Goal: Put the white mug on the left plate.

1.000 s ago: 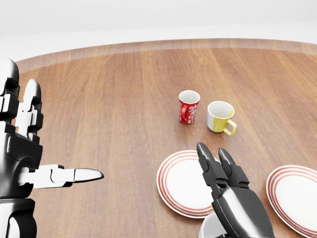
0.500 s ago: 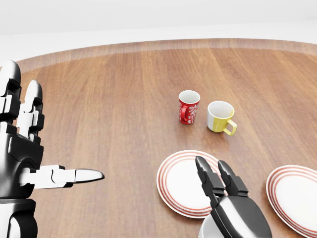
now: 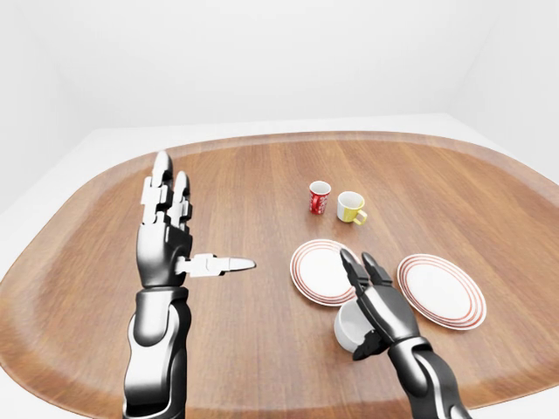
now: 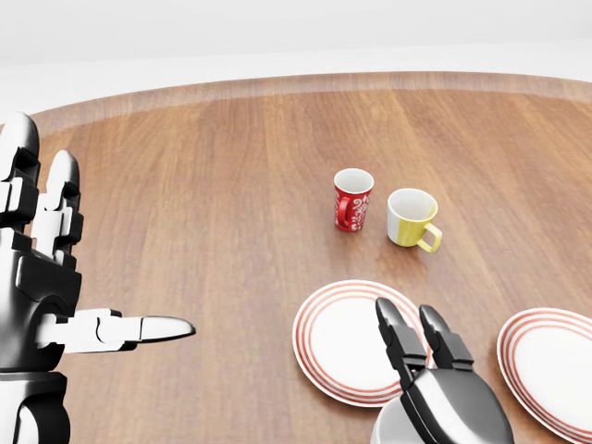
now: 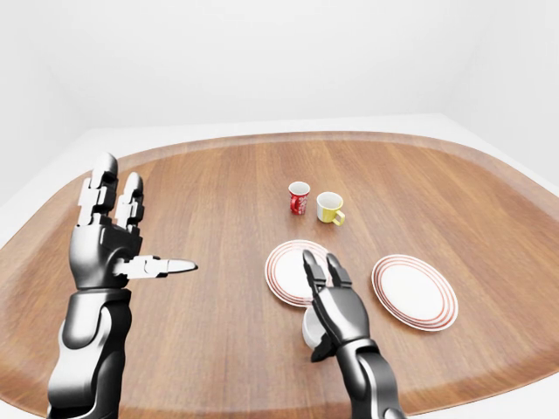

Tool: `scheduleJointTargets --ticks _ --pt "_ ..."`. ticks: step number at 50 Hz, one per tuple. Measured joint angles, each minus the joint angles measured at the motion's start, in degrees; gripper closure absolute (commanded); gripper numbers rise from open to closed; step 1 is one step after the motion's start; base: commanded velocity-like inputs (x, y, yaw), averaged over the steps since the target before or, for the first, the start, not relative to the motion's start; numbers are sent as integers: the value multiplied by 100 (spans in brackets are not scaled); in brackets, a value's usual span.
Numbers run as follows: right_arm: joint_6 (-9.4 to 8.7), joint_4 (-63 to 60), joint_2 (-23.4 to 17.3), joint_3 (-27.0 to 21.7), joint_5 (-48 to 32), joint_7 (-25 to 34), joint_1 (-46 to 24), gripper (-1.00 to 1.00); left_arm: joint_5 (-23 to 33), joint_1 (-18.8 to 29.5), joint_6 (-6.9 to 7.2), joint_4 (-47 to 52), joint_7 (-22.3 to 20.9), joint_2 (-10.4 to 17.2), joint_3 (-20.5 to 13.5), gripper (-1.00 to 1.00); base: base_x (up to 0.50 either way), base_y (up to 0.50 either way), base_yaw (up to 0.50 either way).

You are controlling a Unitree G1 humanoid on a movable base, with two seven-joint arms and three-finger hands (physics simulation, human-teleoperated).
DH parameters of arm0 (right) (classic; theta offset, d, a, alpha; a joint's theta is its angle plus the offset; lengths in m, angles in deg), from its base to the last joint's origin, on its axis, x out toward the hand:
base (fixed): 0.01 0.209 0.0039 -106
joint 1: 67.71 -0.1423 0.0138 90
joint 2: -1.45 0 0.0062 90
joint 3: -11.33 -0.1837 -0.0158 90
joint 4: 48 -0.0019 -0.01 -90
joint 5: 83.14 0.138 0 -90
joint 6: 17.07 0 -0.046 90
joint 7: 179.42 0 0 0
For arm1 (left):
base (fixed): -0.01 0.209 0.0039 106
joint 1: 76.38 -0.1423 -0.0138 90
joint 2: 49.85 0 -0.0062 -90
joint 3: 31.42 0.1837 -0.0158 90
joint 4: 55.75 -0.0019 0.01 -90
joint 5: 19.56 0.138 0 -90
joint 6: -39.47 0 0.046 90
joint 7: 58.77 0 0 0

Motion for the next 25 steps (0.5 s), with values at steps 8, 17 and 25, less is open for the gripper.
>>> scheduleJointTargets --ticks 8,17,25 --pt "0 123 -5 6 -77 -40 -19 -100 2 -4 0 0 2 -2 3 -99 0 0 0" --pt "0 242 -21 34 -108 -58 -29 -100 6 -13 0 -2 2 -6 9 -98 0 0 0" --pt "0 315 -43 64 -153 -62 -26 -100 4 -17 0 1 1 -6 8 -99 0 0 0"
